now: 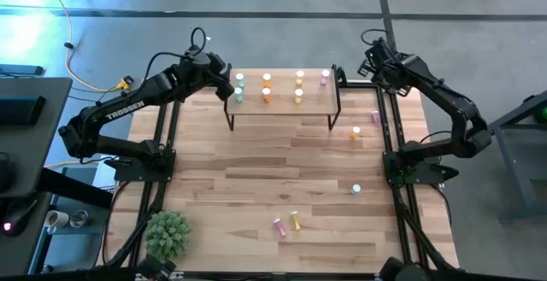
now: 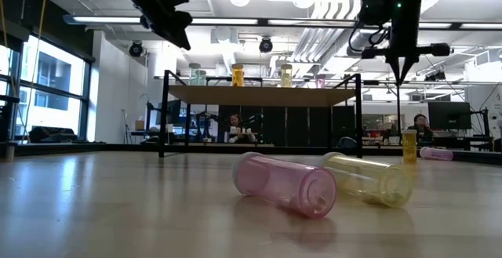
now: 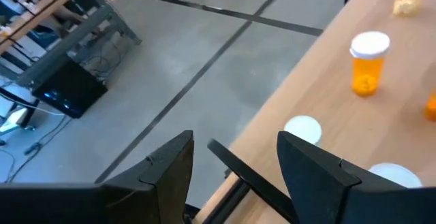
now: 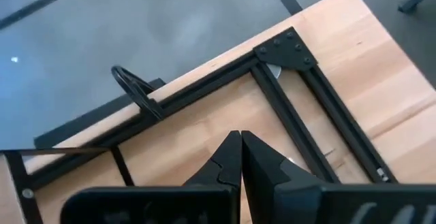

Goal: Pick and place medicine bottles onto shelf by color
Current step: Put the top violet pill bottle on the shelf aligned with the other violet pill bottle

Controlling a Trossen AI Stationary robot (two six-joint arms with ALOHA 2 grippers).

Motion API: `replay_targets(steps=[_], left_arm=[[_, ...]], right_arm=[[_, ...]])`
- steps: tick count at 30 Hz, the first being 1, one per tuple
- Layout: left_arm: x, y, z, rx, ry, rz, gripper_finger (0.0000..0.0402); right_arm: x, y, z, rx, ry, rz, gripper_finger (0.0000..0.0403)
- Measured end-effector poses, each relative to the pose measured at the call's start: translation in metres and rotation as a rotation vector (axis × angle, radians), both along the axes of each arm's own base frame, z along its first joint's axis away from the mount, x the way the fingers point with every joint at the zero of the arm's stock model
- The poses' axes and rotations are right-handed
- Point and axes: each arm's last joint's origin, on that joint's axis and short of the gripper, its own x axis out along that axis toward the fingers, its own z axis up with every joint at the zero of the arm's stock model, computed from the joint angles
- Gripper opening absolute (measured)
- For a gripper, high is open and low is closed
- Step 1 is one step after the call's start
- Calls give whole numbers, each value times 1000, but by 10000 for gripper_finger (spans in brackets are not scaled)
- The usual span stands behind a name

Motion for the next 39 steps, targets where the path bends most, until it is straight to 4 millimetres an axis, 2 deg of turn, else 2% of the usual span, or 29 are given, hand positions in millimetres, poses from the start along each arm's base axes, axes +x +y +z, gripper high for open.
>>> replay_targets(steps=[8, 14, 17, 20, 24, 27, 39], left_arm=[[4, -10, 0, -12, 9, -46, 200], [11, -18, 0, -18, 6, -82, 200], [14, -23, -1, -33, -2, -96, 200], [17, -27, -2, -41, -3, -105, 200], [21, -33, -1, -31, 4, -113, 200], [24, -36, -1, -28, 6, -126, 200], [30, -47, -2, -13, 28, -143, 200]], right_arm=[[14, 8, 5, -23, 63, 123, 0], [27, 16, 14, -15, 120, 342, 0], [29, 20, 11, 50, 101, 409, 0], [25, 25, 5, 143, 119, 368, 0], [23, 28, 2, 170, 92, 290, 0], [21, 27, -9, 195, 72, 228, 0], [9, 33, -78, 270, 11, -25, 0]])
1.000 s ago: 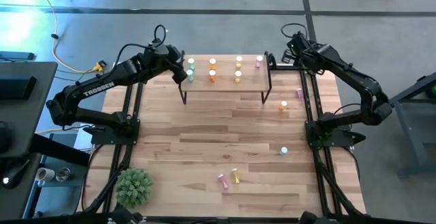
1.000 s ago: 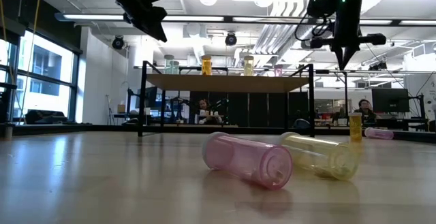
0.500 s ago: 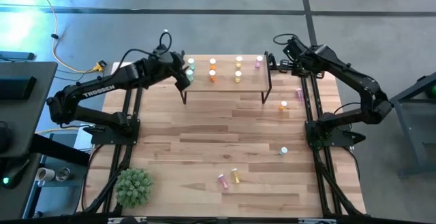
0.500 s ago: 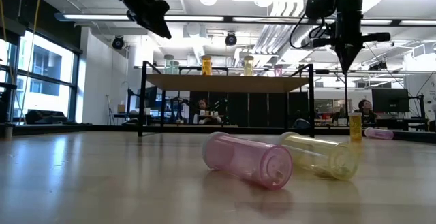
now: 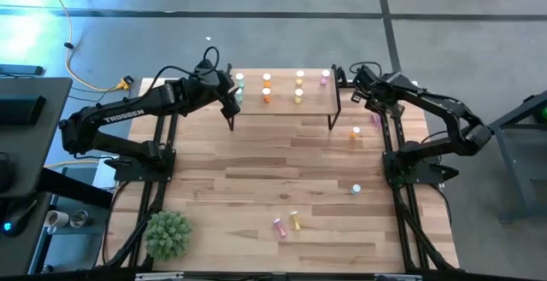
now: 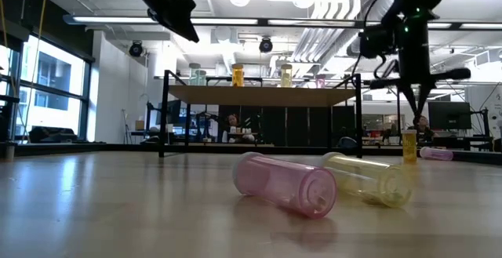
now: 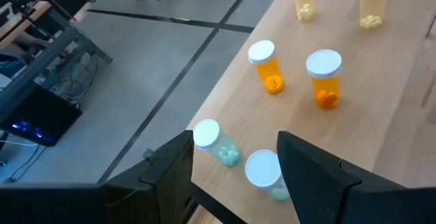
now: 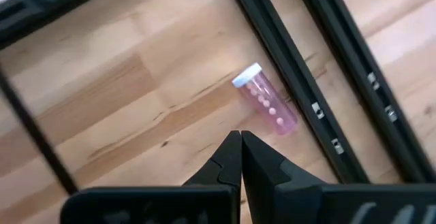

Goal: Pick and place medicine bottles onto shelf by color
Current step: Put the top violet pill bottle on the shelf aligned with the other violet pill bottle

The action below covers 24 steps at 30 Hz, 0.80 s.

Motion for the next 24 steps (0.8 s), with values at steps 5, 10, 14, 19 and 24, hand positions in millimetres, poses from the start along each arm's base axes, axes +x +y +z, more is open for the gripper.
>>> replay_targets(steps=[5, 10, 14, 19, 24], left_arm=[[2, -4, -2, -12, 13, -16, 200], [4, -8, -2, -17, 4, -28, 200], [5, -11, -2, -17, 4, -41, 200], [7, -15, -1, -6, 9, -40, 200], [8, -16, -1, -2, 5, -30, 200]], right_arm=[[-2, 1, -23, -40, -48, -120, 0], [0, -3, -39, -146, -139, -212, 0], [-3, -1, -46, -176, -135, -304, 0], [-6, -2, -48, -211, -139, -374, 0], [-11, -9, -47, -243, -165, -426, 0]])
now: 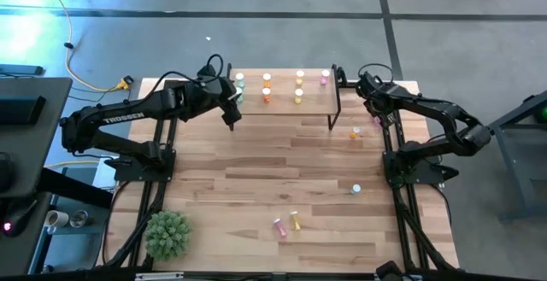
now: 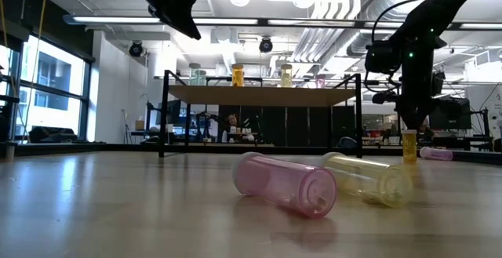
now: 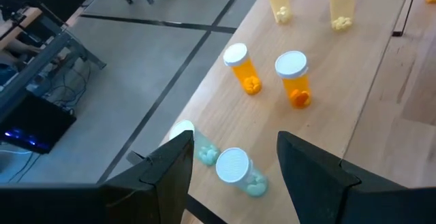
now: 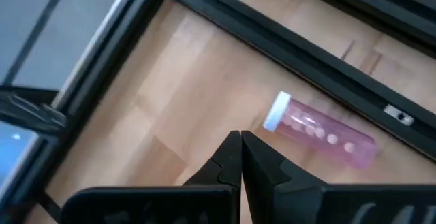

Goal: Pick and place medicine bottles onto shelf by color
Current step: Put the top violet pill bottle on the shelf aligned with the other violet pill bottle

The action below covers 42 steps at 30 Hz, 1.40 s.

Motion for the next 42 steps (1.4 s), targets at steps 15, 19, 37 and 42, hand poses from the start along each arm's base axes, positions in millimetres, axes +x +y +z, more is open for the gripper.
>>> replay_targets(steps=[15, 19, 37, 42], left_arm=[[0, 1, 1, -4, -33, 22, 200], [0, 1, 1, -3, -33, 23, 200], [0, 1, 1, -2, -31, 27, 200], [0, 1, 1, -2, -30, 27, 200]], right_arm=[[-12, -17, -8, 0, -21, -89, 0], [-6, -23, -19, 16, -21, -75, 0], [-8, -15, -26, 137, 20, -70, 0], [-3, -3, -28, 233, 43, 13, 0]])
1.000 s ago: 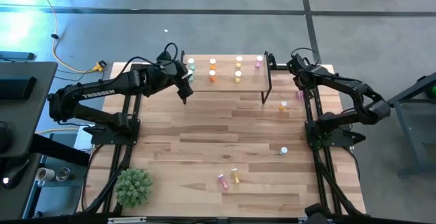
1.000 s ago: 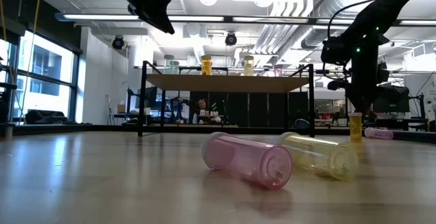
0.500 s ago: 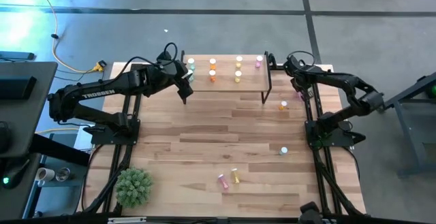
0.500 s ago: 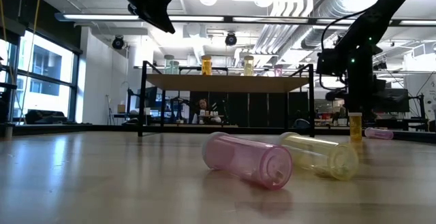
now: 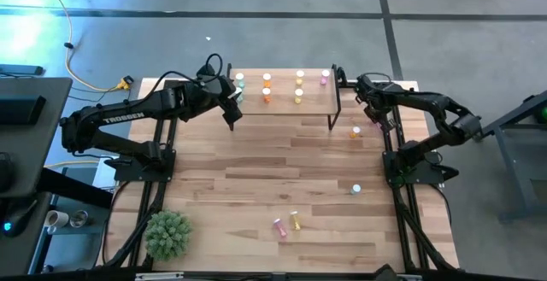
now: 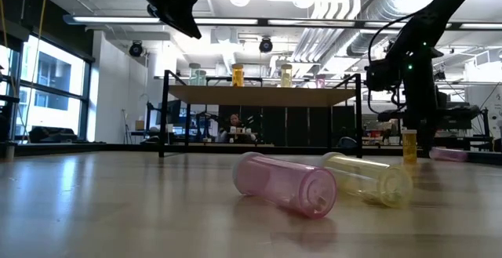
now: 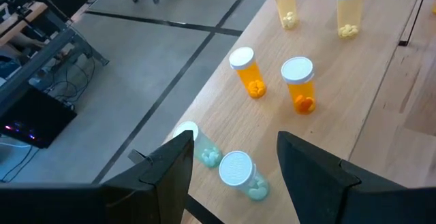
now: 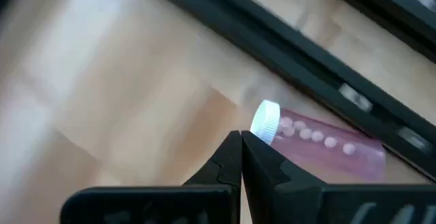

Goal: Pick and place medicine bottles onto shelf by color
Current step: Put the top violet pill bottle on the shelf aligned with the other violet pill bottle

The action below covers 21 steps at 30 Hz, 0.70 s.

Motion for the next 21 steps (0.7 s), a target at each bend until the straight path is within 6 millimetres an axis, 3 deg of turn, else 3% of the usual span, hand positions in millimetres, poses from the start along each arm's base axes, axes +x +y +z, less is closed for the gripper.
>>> replay_targets(steps=[8, 16, 21], left_arm=[[0, 0, 0, 0, 0, 0, 200], [0, 0, 0, -4, -7, 4, 200], [0, 0, 0, -16, -19, 10, 200]], right_arm=[[11, 33, 2, 180, 80, 118, 0], [23, 64, 18, 141, 83, 205, 0], [22, 74, 31, 26, 115, 248, 0]])
